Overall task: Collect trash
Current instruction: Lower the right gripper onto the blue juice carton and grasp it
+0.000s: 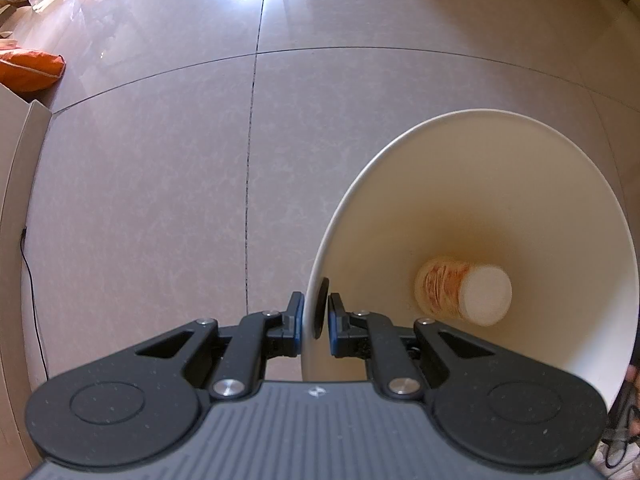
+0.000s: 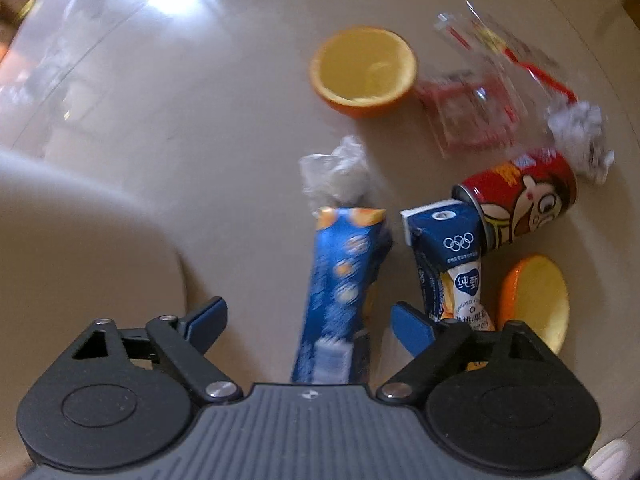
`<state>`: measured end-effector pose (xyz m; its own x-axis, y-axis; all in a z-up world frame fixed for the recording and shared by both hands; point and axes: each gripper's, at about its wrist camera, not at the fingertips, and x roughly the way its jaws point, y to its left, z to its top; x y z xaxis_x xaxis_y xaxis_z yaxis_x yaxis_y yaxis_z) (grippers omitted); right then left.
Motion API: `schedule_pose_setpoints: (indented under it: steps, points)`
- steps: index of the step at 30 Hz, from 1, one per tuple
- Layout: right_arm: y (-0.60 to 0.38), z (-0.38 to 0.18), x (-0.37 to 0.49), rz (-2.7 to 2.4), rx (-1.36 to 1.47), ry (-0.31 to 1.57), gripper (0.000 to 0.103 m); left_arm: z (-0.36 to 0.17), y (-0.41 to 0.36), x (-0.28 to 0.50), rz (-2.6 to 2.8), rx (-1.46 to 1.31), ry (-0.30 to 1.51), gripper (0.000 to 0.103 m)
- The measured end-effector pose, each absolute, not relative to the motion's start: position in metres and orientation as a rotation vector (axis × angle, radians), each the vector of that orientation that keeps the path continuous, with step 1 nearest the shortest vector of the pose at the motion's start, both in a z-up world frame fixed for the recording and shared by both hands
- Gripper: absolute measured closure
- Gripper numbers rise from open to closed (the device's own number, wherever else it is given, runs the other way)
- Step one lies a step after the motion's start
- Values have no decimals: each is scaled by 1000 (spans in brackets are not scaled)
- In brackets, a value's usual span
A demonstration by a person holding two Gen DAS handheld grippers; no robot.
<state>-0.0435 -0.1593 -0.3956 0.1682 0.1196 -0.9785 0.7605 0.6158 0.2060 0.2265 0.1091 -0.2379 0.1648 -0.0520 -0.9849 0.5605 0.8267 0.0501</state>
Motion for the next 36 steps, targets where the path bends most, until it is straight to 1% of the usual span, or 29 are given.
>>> schedule_pose_setpoints:
  steps: [7,9,10,12,16,21,28,31,36]
  points:
    - [-159,-427,-31,-576,817,1405,37,-239,111,228,-462,453,1345,93]
    - [-156,-434,-26,-594,800,1429,41,-239,112,228,-462,452,1347,93]
    - [-155,-437,-24,-600,794,1443,46,-239,113,228,-462,452,1347,93]
    - [-152,-439,-20,-611,769,1470,51,-240,113,229,-460,453,1348,93]
    - [-149,-439,-16,-616,708,1508,65,-241,111,228,-459,459,1347,93]
    - [-152,-427,-18,-604,726,1518,67,-241,110,227,-455,458,1349,93]
    - [-156,-376,-18,-540,659,1546,67,-242,108,226,-457,471,1344,93]
    - [-154,-341,-16,-512,588,1563,67,-242,108,227,-460,460,1350,93]
    - [-158,-262,-15,-452,469,1548,67,-241,112,231,-463,442,1362,93]
